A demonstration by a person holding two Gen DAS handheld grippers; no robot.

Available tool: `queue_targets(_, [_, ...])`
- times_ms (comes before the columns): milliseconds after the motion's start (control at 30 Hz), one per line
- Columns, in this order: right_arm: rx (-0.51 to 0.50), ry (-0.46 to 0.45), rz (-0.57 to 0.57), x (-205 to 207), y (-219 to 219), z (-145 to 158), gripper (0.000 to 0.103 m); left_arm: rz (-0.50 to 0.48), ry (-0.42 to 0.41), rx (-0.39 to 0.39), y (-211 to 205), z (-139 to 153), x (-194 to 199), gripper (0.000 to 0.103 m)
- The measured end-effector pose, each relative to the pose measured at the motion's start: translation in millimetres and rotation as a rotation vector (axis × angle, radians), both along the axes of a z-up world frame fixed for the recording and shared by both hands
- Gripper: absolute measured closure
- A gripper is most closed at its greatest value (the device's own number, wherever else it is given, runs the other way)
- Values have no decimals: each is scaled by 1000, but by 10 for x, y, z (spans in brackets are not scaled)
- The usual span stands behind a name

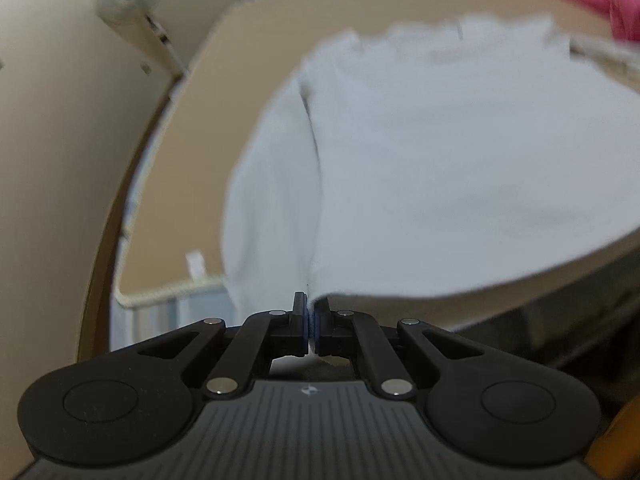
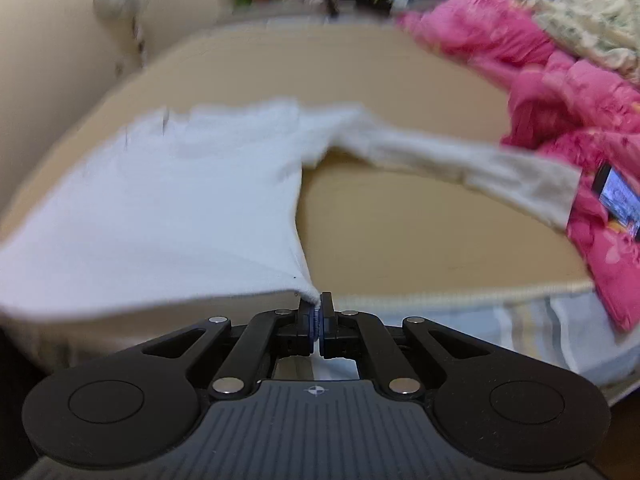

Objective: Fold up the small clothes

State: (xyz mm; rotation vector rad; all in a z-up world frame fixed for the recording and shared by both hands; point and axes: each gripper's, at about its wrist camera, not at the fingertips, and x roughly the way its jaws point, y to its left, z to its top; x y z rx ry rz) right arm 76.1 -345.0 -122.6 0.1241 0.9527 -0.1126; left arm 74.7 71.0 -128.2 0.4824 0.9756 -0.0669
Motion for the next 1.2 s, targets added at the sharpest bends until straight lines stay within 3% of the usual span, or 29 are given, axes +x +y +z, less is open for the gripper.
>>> queue_targets(133, [14,160,-51,114,-41,-581,102,-25,119,15,-122,-355,-3,100])
queue_targets(233, [53,193,-64,174,-89,-656,101,-61,130,40,-149,-431,-80,90])
queue_targets(267, [62,215,-51,185,-96,-654,100,-65,128,31,-124,-416,-108,81])
queue_targets(300, [70,247,-34,166,-101,-645,95,-63,124,12,-72,-373,-128,51])
queue_targets(333, [67,280,-22,165,-100,-634,79,-54,115,-10,-16,-326,-159,24])
queue_targets(367, [59,288,-20,129,-97,-596,60,-42,98,-32,51,-276,-194,15])
queue_targets(400, [51,273,-18,72,-90,-531,54,-30,61,-60,120,-197,-256,13])
queue_targets(467, [46,230,-15,-20,-45,-394,49,-1,11,-111,270,-54,-302,12])
queue_targets(567, [41,179,-29,-134,8,-223,45,128,-61,-163,473,80,-236,11])
queue_targets(633, [31,163,-23,-121,87,-132,45,222,-67,-200,625,91,-93,11])
queue_targets(700, [13,140,13,-71,196,-68,45,246,-76,-232,702,116,11,12])
queue_targets(767, [0,127,48,-26,340,-11,45,163,-97,-201,645,144,10,12])
queue_targets(933, [-5,129,107,22,592,69,45,-154,-125,-41,520,65,-89,12])
queue_targets(1100, [-36,164,124,69,736,29,45,-360,-7,7,472,-159,-46,13])
queue_targets(1167, [-40,173,117,80,762,20,45,-380,79,24,451,-344,76,33])
queue_targets(1200, [-41,176,112,87,771,21,45,-359,139,31,444,-450,184,67])
